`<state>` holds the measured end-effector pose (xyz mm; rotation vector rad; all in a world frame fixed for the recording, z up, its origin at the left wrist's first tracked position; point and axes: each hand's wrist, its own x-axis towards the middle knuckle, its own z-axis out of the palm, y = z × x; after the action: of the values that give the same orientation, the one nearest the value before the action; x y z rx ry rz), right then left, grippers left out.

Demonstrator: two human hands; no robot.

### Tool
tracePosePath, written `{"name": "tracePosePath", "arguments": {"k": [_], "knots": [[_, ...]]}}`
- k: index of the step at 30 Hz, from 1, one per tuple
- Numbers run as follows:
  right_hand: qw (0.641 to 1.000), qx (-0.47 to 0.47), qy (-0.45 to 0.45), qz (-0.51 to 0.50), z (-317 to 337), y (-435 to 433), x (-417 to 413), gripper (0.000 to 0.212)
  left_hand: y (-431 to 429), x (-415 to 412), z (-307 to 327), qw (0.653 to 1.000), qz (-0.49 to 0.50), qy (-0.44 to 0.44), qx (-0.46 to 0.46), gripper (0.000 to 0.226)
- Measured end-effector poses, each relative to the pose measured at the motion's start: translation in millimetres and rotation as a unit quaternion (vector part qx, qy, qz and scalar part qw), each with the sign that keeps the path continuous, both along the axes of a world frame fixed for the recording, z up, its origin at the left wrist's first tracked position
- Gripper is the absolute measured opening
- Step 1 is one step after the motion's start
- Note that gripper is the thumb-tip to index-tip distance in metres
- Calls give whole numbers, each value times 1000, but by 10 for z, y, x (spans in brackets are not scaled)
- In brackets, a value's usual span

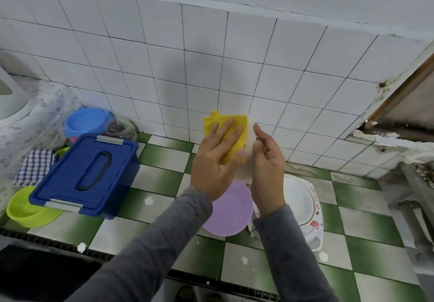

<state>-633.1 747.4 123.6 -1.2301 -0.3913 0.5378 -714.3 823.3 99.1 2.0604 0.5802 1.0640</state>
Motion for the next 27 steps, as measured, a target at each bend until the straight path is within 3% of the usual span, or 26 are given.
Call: {"name": "tracePosePath", "arguments": {"k": [3,6,9,11,13,18,21,24,27], "knots": [[998,-6,-61,17,25,13,-88,38,186,-9,130,998,34,27,-51,35],[996,-4,-82,32,41,6,-145,35,346,17,237,994,91,53,-35,36],[996,4,-82,24,86,44,-127,36,305,25,231,993,93,12,69,37],[997,5,-81,18,125,78,-109,37,257,-7,148,976,97,-19,192,33],[996,8,-90,28,167,86,-114,36,294,-48,117,964,95,-17,248,34],[992,10,-117,49,219,49,-146,38,544,-101,251,989,80,10,120,47],[993,13,-112,31,223,66,-129,36,541,-95,265,979,54,-10,197,39],[995,10,-102,21,204,100,-149,36,495,-80,285,959,87,-13,268,33],[993,13,-110,38,234,111,-122,36,503,-90,374,967,101,-9,232,31]]}}
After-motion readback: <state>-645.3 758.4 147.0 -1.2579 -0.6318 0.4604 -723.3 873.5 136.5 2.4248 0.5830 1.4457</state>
